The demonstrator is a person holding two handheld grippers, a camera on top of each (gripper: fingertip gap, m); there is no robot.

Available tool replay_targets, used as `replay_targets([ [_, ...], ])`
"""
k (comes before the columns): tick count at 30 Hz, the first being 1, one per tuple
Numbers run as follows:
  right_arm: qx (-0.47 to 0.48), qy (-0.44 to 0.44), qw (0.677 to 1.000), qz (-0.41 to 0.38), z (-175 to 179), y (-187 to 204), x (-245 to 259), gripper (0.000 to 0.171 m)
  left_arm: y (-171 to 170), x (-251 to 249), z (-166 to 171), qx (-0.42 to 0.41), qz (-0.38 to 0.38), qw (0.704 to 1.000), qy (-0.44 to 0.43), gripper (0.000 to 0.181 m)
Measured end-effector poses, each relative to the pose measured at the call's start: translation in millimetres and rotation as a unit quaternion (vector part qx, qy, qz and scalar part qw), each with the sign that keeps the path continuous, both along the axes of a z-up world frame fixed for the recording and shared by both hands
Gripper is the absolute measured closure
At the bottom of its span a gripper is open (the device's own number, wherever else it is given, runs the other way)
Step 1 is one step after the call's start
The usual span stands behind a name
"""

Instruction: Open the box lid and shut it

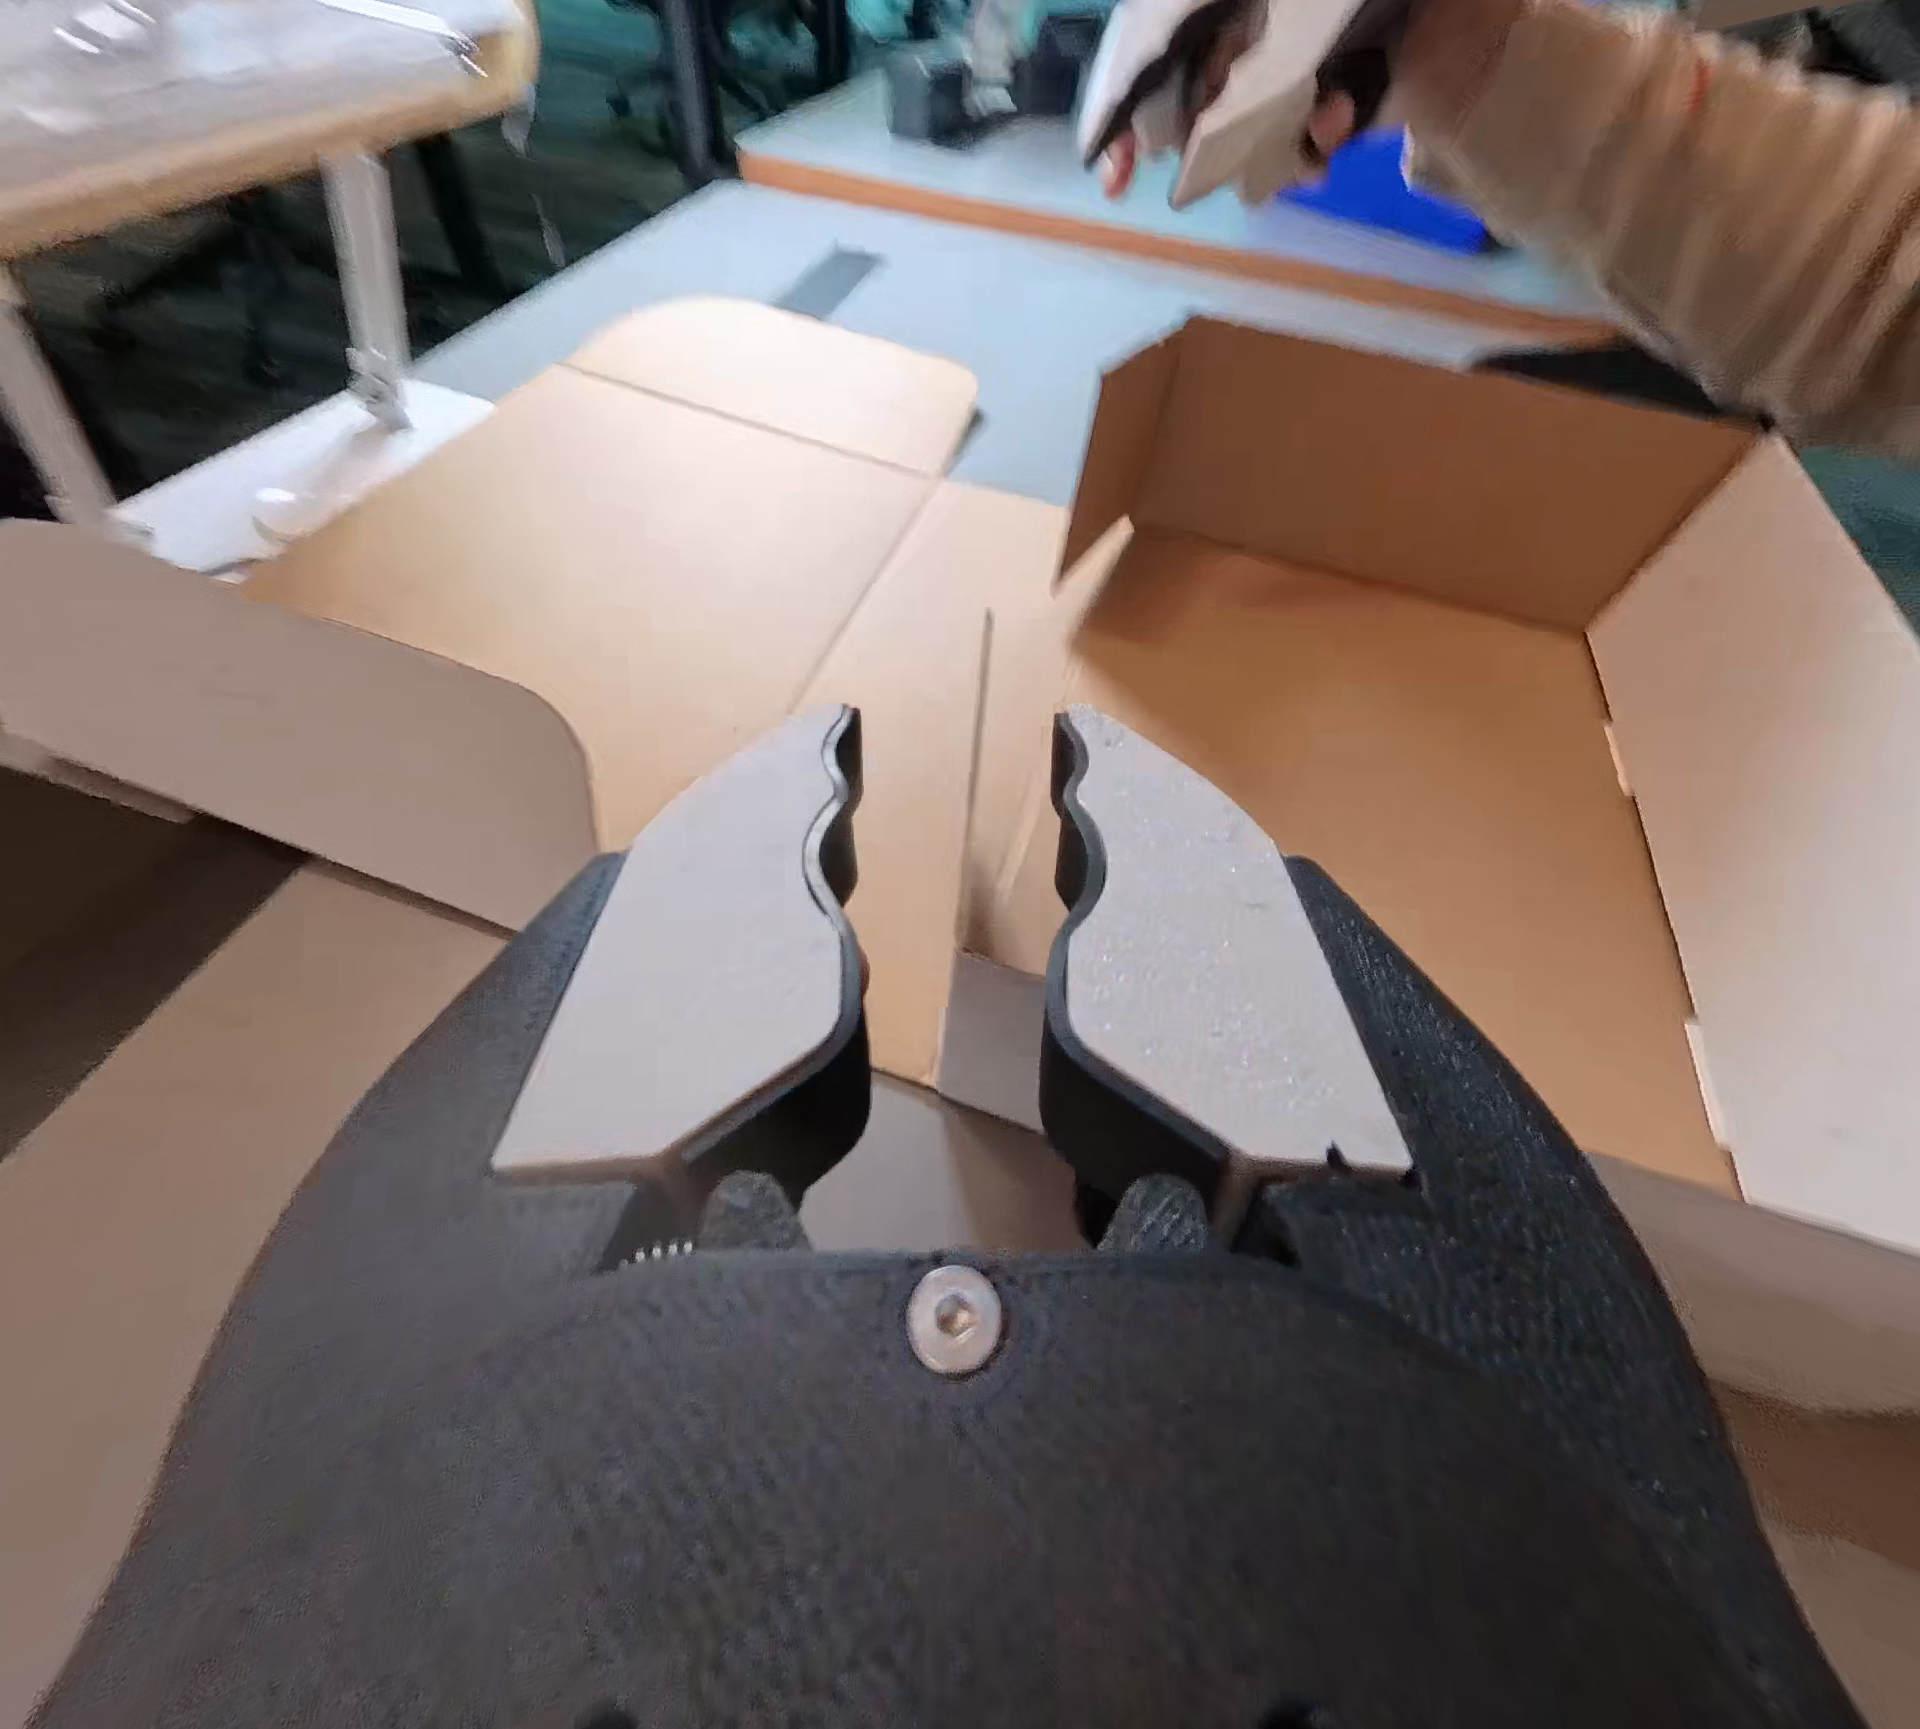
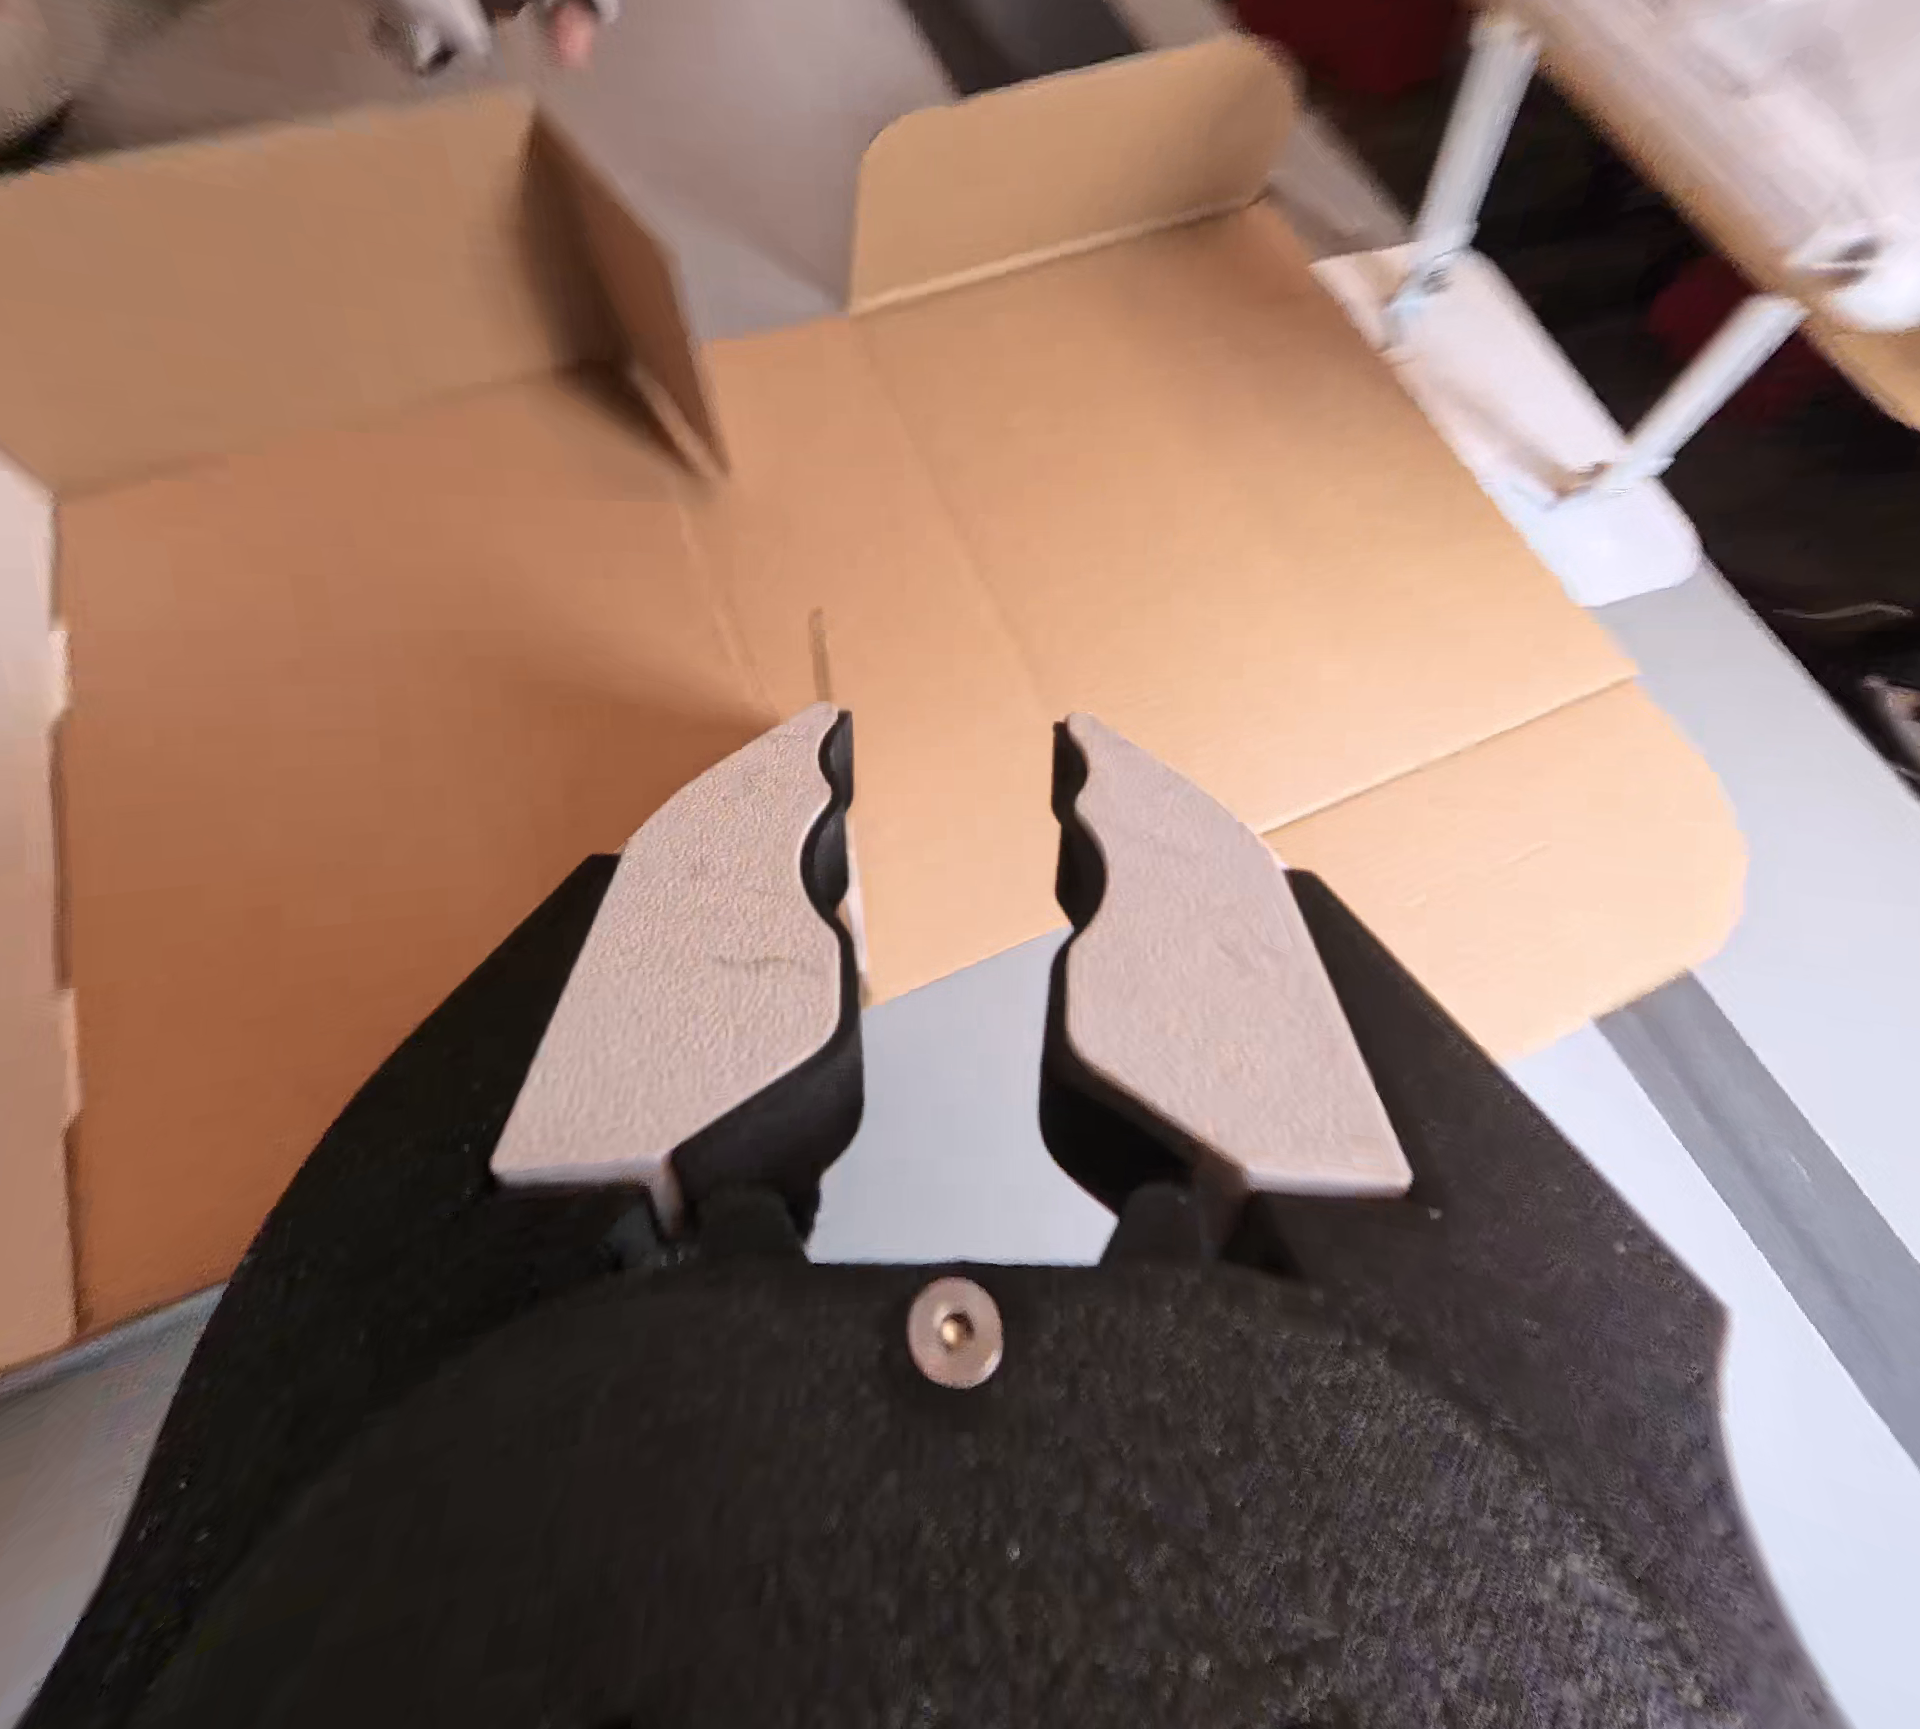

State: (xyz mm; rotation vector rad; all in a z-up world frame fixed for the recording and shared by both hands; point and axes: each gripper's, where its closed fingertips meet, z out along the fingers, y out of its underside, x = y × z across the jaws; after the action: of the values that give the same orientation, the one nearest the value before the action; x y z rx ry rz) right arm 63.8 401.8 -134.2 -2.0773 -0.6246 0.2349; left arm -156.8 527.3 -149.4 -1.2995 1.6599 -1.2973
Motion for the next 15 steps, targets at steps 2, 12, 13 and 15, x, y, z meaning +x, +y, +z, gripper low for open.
replay_targets([
  [2, 0.046, 0.027, 0.995, -0.079, 9, 4, 28, 0.132, 18, 1, 14, -0.018, 0.062, 0.997, -0.039, 0.143],
  [12, 0.056, 0.165, 0.913, -0.37, -72, 12, 132, 0.101, 92, 22, -8, -0.059, 0.326, 0.942, -0.043, 0.122],
  [13, 0.046, 0.175, 0.907, -0.38, -80, 15, 135, 0.1, 95, 26, -12, -0.06, 0.334, 0.94, -0.032, 0.121],
  [15, 0.021, 0.19, 0.898, -0.396, -93, 22, 143, 0.099, 99, 37, -18, -0.067, 0.335, 0.94, -0.006, 0.119],
])
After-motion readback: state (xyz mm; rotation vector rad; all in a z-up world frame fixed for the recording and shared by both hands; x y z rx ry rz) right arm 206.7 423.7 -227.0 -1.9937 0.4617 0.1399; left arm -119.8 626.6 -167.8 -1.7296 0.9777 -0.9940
